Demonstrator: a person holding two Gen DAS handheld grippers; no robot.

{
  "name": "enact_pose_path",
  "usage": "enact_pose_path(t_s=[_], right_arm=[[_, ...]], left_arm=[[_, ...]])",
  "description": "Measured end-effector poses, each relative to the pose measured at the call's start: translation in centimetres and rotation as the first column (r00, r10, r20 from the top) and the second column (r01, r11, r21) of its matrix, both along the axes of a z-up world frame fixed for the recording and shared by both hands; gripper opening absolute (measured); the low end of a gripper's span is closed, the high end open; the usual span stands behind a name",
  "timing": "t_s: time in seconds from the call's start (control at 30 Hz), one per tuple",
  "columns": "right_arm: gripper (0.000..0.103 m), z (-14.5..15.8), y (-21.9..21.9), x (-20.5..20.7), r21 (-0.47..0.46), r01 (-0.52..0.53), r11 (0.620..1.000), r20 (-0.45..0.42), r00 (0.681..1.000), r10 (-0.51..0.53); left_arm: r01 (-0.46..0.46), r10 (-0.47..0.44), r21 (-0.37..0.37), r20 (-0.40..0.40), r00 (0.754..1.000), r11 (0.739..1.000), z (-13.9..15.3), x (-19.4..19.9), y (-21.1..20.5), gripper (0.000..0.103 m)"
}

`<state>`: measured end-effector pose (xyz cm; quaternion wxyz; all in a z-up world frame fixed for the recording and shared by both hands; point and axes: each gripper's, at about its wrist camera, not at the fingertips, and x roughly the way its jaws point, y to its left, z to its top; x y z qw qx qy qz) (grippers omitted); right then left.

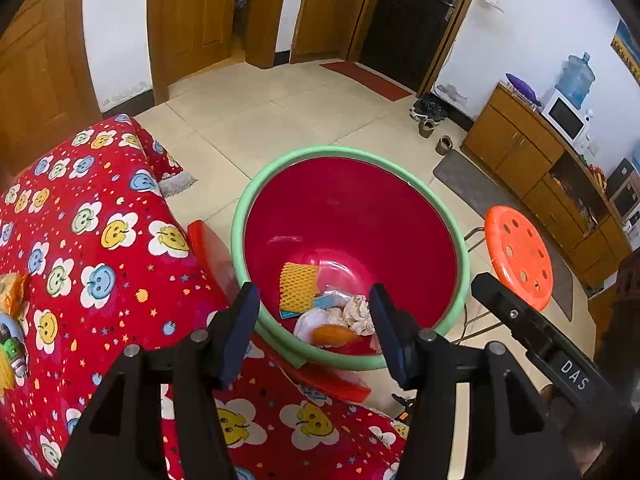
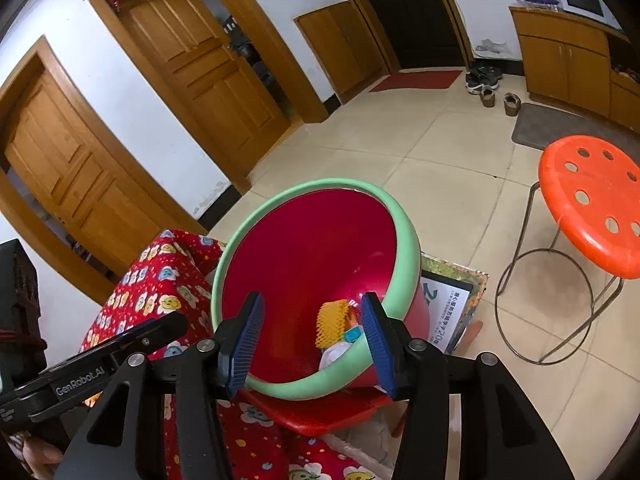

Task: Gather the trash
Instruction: 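Move both grippers back over the remaining trash on the table, then grasp the second yellow foam net with left gripper while right reaches toward the blue-green toy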

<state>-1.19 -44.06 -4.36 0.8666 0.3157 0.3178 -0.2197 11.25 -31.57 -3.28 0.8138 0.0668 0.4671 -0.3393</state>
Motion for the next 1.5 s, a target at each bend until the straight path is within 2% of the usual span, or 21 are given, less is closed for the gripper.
enact_pose_path(t_s=[0.13, 0.2, 0.3, 0.67, 1.13, 1.33, 1.5], right_arm=[[0.058, 0.3, 0.5, 0.1, -0.006, -0.008, 1.000, -0.001, 1.000, 0.008], [0.059, 0.5, 0.8, 0.2, -0.007, -0.015, 1.000, -0.004, 1.000, 0.015], [0.067, 0.6, 1.4, 0.4, -0.005, -0.026, 1.000, -0.006, 1.000, 0.026], [0.072, 2.2, 4.0, 1.0, -0.020, -0.078, 0.997, 0.012, 0.997, 0.078], [0.072, 3.7, 8.4, 2.8, -0.041, -0.184, 0.982, 0.006, 0.983, 0.185], [0.072, 4.0, 9.9, 3.5, -0.053, -0.212, 0.976, -0.005, 0.977, 0.212], [0.072, 4.0, 11.1, 4.3, -0.066, -0.233, 0.970, -0.020, 0.973, 0.232]], left_arm=[[-0.018, 0.018, -0.001, 0.018, 1.000, 1.000, 0.6, -0.4, 0.9, 0.059], [-0.034, 0.034, -0.001, 0.031, 0.999, 0.999, 0.9, -0.5, 1.7, 0.064], [-0.063, 0.063, -0.009, 0.036, 0.997, 0.998, 1.5, -0.6, 3.0, 0.065], [-0.209, 0.210, -0.023, 0.069, 0.975, 0.978, 3.9, -0.3, 9.4, 0.065], [-0.406, 0.403, -0.002, 0.135, 0.905, 0.914, 6.3, 0.9, 19.5, 0.065], [-0.473, 0.466, 0.020, 0.145, 0.873, 0.881, 6.1, 1.9, 23.3, 0.065], [-0.543, 0.534, 0.041, 0.129, 0.835, 0.839, 4.8, 3.4, 26.9, 0.065]])
